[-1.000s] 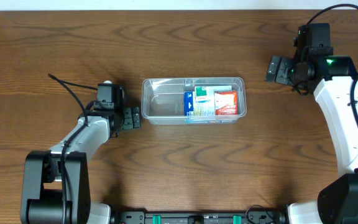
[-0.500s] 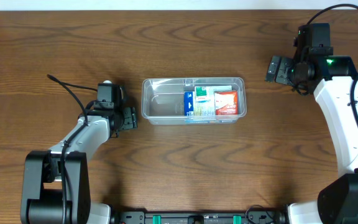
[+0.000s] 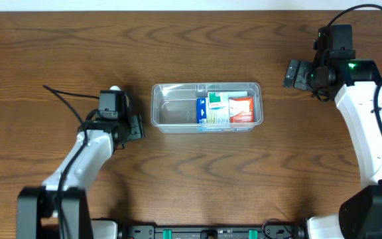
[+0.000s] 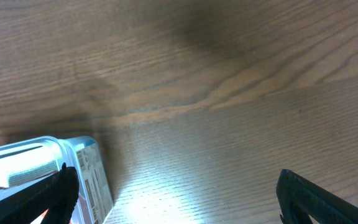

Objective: Pack container
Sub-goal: 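Lower the left gripper around the Zam-Buk tin, then lift the Zam-Buk tin with the left gripper and carry it right over the container, then lower the Zam-Buk tin into the container's middle and release, then withdraw the left gripper left and lower it over the brown bottle, then close the left gripper on the white-capped brown bottle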

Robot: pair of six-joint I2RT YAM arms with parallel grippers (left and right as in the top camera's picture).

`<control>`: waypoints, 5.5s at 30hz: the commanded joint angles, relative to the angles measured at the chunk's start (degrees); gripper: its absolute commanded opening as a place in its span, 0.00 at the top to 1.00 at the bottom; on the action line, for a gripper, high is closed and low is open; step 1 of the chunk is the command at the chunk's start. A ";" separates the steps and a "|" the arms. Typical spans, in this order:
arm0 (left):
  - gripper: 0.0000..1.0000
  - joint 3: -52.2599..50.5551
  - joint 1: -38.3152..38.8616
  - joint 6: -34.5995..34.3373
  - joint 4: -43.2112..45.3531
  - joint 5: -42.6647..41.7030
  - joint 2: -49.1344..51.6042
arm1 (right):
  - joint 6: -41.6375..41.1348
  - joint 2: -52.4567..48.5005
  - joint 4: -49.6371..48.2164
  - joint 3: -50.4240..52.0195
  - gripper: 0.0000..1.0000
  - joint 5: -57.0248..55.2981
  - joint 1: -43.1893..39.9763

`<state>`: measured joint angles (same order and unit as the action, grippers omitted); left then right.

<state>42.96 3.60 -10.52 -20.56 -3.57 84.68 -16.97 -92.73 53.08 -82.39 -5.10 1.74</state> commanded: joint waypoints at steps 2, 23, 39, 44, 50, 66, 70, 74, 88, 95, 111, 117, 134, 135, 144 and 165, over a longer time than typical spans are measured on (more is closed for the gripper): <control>0.34 -0.28 -0.02 -0.33 -2.32 -0.31 -6.14 | -0.35 -0.20 0.09 -0.46 0.01 -0.50 -0.07; 0.39 3.63 1.40 -6.12 -13.68 -5.07 -22.62 | -0.35 -0.20 0.09 -0.46 0.01 -0.50 -0.07; 0.43 16.65 11.91 -5.11 -13.92 -4.28 -16.98 | -0.35 -0.20 0.09 -0.46 0.01 -0.50 -0.07; 0.43 21.53 16.06 -4.13 -13.92 -2.80 -10.16 | -0.35 -0.20 0.09 -0.46 0.01 -0.50 -0.07; 0.43 26.23 20.96 -3.48 -13.92 -0.74 -1.75 | -0.35 -0.20 0.09 -0.46 0.01 -0.50 -0.07; 0.43 27.58 29.51 -6.60 -7.17 0.04 7.61 | -0.37 -0.20 0.09 -0.46 0.01 -0.50 -0.07; 0.43 27.58 31.32 -9.22 -5.73 0.61 9.64 | -0.35 -0.20 0.09 -0.46 0.01 -0.50 -0.07; 0.43 27.58 33.55 -10.64 -4.33 0.66 11.50 | -0.35 -0.20 0.09 -0.46 0.01 -0.50 -0.07; 0.36 27.56 36.35 -11.21 -3.45 4.72 12.46 | -0.35 -0.20 0.09 -0.46 0.01 -0.50 -0.07; 0.22 27.58 36.41 -11.21 -1.99 4.68 12.46 | -0.35 -0.20 0.09 -0.46 0.01 -0.50 -0.07; 0.22 27.58 36.20 -7.96 -0.94 4.72 12.33 | -0.35 -0.20 0.09 -0.46 0.01 -0.50 -0.07; 0.19 28.09 31.76 -6.21 -3.30 4.74 6.36 | -0.35 -0.20 0.09 -0.46 0.01 -0.50 -0.07; 0.11 27.45 5.38 4.94 -15.12 4.76 0.28 | -0.35 -0.20 0.09 -0.46 0.01 -0.50 -0.07; 0.10 27.45 4.13 4.94 -14.97 4.74 1.14 | -0.35 -0.20 0.09 -0.46 0.01 -0.50 -0.07; 0.04 27.45 -4.79 8.63 -13.38 2.45 5.57 | -0.35 -0.20 0.09 -0.46 0.01 -0.50 -0.07; 0.20 27.45 -5.20 10.91 -10.36 1.05 17.07 | -0.35 -0.20 0.09 -0.46 0.01 -0.50 -0.07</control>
<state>70.61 -1.45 -0.30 -31.18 -2.28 101.27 -16.97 -92.73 53.08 -82.39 -5.10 1.74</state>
